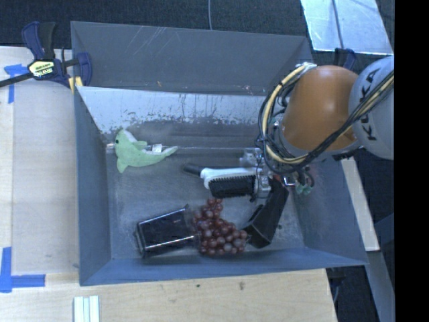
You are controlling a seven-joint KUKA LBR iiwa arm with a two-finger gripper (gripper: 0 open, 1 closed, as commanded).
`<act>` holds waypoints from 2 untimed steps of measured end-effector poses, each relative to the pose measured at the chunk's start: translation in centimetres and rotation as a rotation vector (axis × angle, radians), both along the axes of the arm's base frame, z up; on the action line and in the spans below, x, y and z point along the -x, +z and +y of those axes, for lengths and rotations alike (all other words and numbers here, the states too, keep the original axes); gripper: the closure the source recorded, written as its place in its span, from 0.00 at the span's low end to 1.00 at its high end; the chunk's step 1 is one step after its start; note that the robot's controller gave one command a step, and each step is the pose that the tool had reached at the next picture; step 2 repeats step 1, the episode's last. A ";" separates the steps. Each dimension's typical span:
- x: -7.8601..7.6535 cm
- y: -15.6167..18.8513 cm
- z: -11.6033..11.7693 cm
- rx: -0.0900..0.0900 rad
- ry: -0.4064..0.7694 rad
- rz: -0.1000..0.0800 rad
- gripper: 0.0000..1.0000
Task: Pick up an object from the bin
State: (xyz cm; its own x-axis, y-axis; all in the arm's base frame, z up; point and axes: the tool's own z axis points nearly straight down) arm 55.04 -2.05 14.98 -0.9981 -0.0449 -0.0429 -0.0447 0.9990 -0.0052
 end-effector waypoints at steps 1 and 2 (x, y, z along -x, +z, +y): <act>0.4 -2.3 -0.2 -0.002 0.005 0.034 1.00; 0.4 -2.3 -0.2 -0.002 0.005 0.034 1.00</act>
Offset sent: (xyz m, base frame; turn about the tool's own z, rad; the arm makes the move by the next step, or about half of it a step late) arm -0.0131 -0.0064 0.1155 -0.0291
